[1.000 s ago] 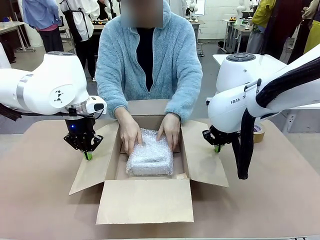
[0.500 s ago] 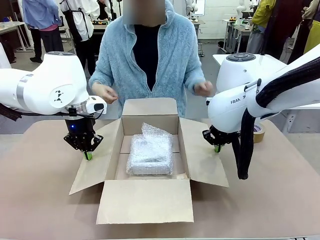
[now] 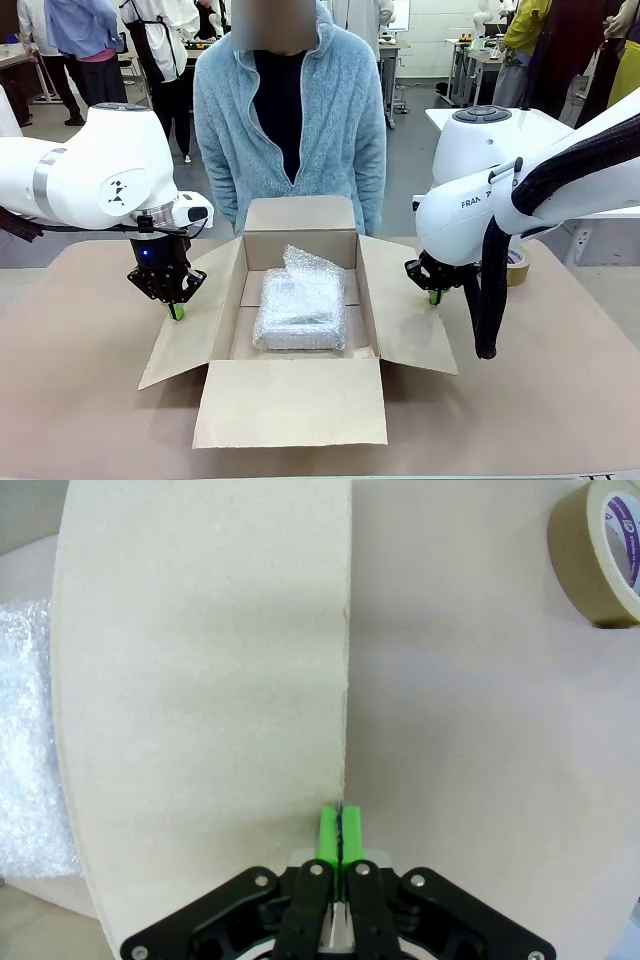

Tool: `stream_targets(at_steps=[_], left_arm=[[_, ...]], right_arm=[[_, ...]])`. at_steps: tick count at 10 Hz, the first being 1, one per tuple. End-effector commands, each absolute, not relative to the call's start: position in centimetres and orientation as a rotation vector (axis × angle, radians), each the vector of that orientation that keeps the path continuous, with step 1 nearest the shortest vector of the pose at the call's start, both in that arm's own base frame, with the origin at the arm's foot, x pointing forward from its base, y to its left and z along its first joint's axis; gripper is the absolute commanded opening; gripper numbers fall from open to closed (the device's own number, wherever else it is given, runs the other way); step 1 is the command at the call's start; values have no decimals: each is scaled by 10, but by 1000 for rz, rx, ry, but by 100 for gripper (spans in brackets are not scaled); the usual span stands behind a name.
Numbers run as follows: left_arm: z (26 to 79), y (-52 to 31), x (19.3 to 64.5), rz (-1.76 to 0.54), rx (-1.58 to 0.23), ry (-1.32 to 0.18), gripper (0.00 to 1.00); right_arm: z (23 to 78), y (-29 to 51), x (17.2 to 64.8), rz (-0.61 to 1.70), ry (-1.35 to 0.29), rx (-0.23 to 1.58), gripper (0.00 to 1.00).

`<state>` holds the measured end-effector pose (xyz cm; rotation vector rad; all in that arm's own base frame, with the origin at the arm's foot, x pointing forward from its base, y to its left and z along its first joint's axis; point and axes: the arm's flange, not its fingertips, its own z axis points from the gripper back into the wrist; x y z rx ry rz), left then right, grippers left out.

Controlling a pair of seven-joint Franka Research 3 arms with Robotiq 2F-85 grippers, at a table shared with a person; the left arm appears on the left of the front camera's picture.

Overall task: Wrap the clocks to prevent damage.
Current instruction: Once the human has placed the objects inside and stepped back, release both hands from the side flaps of the Package Box.

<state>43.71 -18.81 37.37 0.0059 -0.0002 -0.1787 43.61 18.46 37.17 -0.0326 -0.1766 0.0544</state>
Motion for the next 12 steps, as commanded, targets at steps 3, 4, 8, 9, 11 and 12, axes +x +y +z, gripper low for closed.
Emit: stream_targets(at_steps=[3,4,8,9,11,12], left_arm=[[455,-143,424,-302,-29,-130,0],[485,-128,419,-386,-29,-160,0],[534,-103,404,-491,11,-213,0],[535,-99,405,-523,-13,-197,0],[543,-95,402,-528,-10,-207,0],[541,-89,401,-728,-53,-180,0]], right_arm=[[453,148,415,154,-229,-39,1],[484,140,402,248,-236,-64,1],[532,124,386,225,-237,-169,1],[537,125,374,407,-248,-116,1],[545,120,371,370,-247,-132,1],[548,114,373,577,-193,-72,1]])
